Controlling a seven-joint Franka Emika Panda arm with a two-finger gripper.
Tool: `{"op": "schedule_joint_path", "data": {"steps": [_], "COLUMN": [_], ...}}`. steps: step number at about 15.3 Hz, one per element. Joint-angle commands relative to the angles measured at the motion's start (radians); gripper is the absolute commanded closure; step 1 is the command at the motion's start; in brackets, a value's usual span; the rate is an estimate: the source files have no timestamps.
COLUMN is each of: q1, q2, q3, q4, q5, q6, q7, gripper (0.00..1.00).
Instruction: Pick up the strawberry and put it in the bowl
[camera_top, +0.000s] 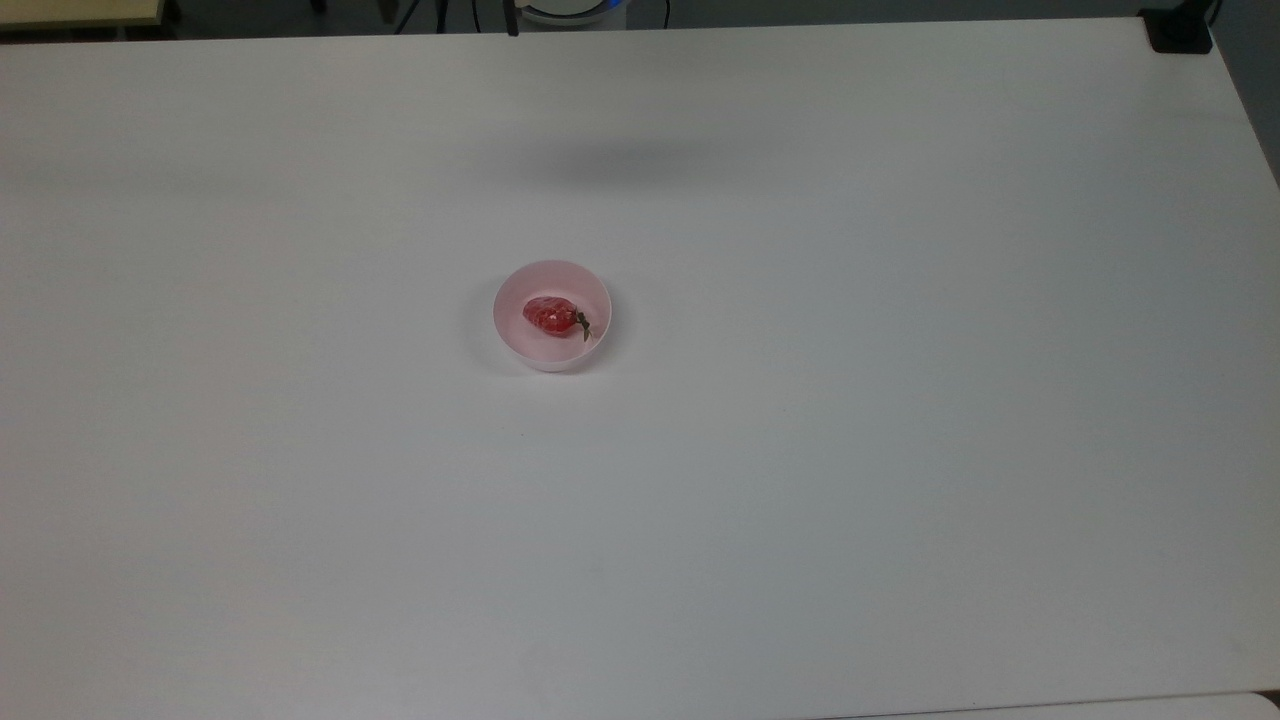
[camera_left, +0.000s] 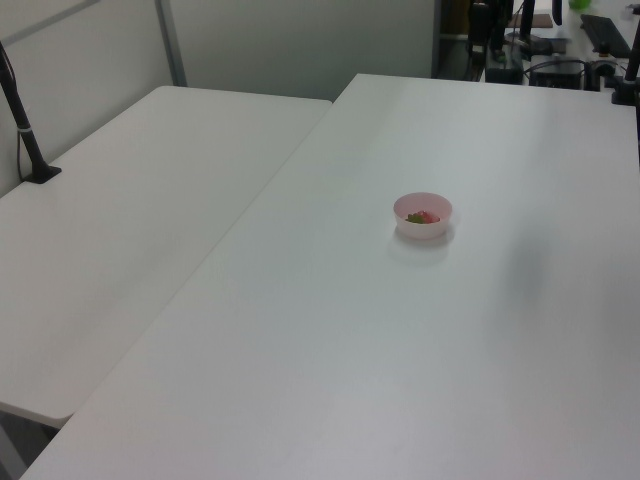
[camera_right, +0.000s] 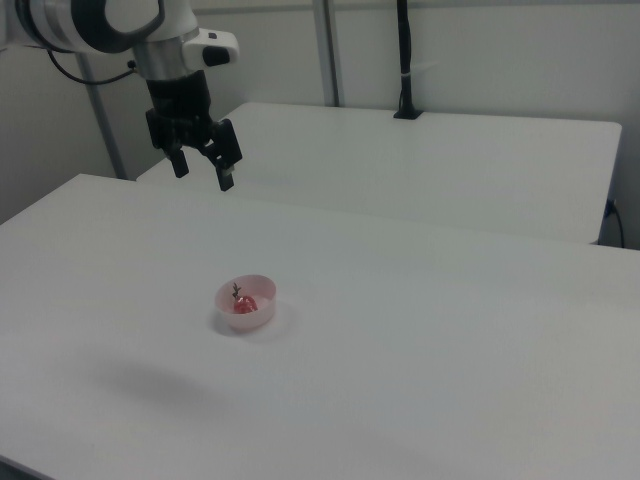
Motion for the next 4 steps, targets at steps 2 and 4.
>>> {"op": "schedule_joint_path", "data": {"steps": [2, 4], "q1": [-0.003, -0.002], "q2": [-0.014, -0.014], "q3": [-0.020, -0.020], "q4": [-0.016, -0.016], "q5": [0.020, 0.020], "q6": [0.054, 0.059], "q7": [-0.058, -0.056], "gripper": [0.00, 0.00]}}
